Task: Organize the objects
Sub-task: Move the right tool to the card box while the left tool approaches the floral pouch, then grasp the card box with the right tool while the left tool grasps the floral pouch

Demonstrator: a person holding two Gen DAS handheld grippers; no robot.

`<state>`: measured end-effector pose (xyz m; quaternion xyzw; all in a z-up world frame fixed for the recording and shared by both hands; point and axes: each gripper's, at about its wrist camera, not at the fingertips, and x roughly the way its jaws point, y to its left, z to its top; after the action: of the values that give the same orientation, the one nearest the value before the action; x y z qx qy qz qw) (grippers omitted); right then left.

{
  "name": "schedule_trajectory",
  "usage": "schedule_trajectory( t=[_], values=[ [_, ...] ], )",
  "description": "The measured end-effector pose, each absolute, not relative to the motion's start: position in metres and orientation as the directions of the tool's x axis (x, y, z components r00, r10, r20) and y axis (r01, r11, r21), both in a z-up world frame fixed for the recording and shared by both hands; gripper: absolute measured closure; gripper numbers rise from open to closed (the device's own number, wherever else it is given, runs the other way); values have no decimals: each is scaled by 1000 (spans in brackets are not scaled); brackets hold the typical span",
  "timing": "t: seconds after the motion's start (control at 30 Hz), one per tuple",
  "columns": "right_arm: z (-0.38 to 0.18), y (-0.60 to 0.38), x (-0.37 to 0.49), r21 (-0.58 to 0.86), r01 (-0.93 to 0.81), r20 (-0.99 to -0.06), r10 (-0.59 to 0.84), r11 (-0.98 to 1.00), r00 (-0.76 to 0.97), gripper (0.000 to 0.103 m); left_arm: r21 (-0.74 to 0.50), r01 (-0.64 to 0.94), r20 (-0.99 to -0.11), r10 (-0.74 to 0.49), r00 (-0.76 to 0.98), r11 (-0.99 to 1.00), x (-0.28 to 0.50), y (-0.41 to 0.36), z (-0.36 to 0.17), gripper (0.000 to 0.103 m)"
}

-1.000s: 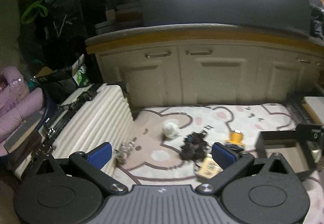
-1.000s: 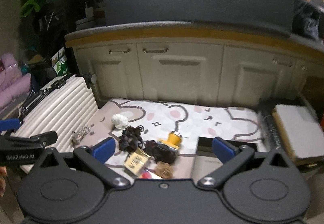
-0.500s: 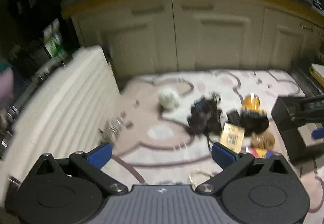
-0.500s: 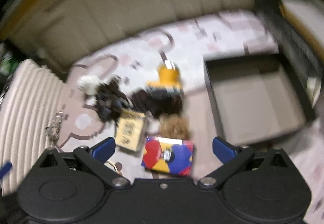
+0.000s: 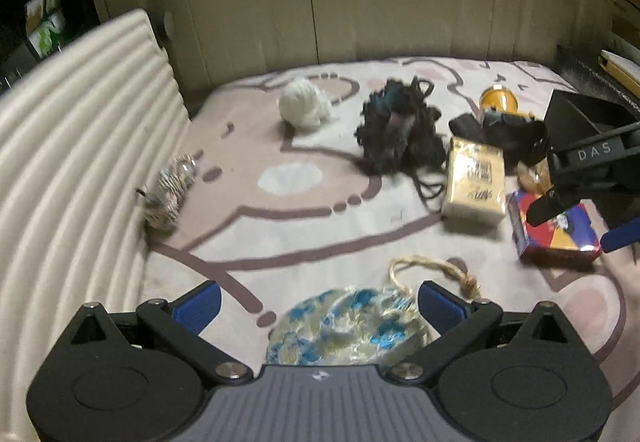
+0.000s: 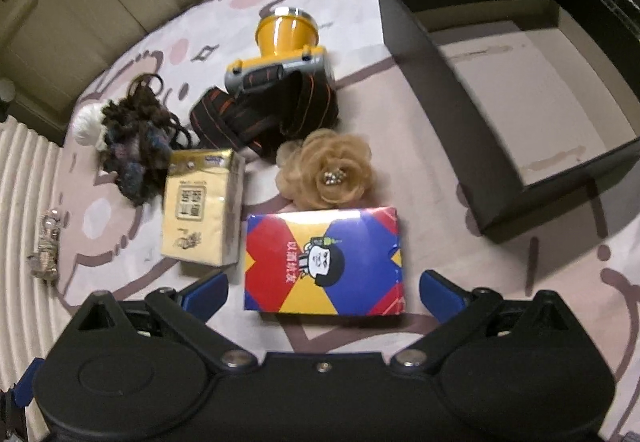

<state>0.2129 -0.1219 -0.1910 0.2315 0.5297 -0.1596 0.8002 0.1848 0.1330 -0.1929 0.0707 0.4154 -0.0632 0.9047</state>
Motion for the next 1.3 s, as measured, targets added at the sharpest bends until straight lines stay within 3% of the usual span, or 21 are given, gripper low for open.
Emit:
schedule_trajectory(
  t=[0.2, 0.53, 0.87, 1.03, 1.17, 1.2, 1.3],
  values=[
    [-198, -105, 225, 70, 381, -907, -101, 922, 410, 1, -90, 117, -794, -142, 591, 989, 201, 156, -216, 0],
    [-197, -103, 217, 15, 187, -911, -63, 982, 409, 10, -263, 133, -799, -293, 525, 955, 216, 152, -232, 0],
    [-194, -104, 184, -28, -162, -930, 34, 986, 365, 11, -227, 246, -833, -319, 453, 942, 181, 133, -231, 0],
    [-192, -105, 159, -67, -343, -938, 59, 937, 343, 10, -131, 292, -871, -251, 422, 947, 164, 121, -233, 0],
    [-191, -114, 153, -27, -301, -947, 72, 953, 313, 8, -84, 302, -891, -207, 404, 949, 161, 116, -234, 0],
    [-191, -115, 155, 3, -264, -950, 85, 965, 300, 0, -74, 290, -895, -192, 402, 954, 162, 114, -234, 0],
    [-192, -117, 161, 47, -172, -953, 96, 984, 288, 0, -56, 266, -902, -163, 399, 962, 169, 110, -234, 0]
  ],
)
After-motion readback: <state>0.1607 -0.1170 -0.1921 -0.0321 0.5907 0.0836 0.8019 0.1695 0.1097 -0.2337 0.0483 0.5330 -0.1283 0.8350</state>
